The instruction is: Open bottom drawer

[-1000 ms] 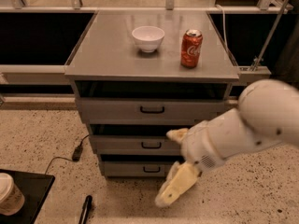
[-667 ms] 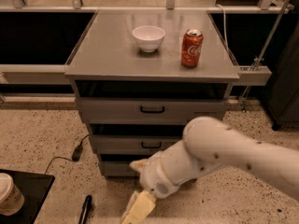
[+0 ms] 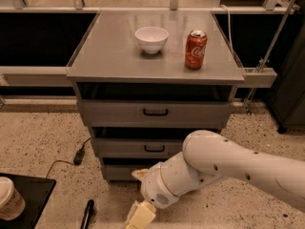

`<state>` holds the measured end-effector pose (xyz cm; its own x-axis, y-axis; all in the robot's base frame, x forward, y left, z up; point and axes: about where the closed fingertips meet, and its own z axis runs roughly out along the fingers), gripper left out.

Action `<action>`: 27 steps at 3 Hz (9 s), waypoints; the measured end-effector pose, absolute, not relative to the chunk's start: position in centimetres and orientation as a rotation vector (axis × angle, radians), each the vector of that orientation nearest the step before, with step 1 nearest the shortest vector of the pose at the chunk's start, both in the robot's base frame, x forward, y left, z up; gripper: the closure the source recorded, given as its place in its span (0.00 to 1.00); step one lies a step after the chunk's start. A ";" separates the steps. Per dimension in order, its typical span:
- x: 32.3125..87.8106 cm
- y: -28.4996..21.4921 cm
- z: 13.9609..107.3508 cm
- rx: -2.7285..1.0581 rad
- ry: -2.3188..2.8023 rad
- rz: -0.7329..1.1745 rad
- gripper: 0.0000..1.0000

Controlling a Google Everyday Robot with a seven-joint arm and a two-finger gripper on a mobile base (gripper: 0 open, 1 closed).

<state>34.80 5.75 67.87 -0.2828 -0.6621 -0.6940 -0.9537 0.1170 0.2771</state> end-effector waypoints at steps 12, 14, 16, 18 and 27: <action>49.1 -14.5 48.1 -1.301 2.220 0.228 0.00; 51.2 -14.6 48.9 -1.256 2.171 0.168 0.00; 53.1 -16.4 45.4 -1.208 2.076 0.215 0.00; 57.1 -18.2 38.1 -1.097 2.063 0.250 0.00; 65.2 -14.8 26.5 -1.097 2.059 0.240 0.00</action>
Offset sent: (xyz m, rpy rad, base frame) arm 0.0748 -0.0555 -0.2399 -0.5009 0.0915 -0.5409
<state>65.18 -14.79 26.54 -0.3279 -0.6248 -0.7086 -0.7712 0.6102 -0.1812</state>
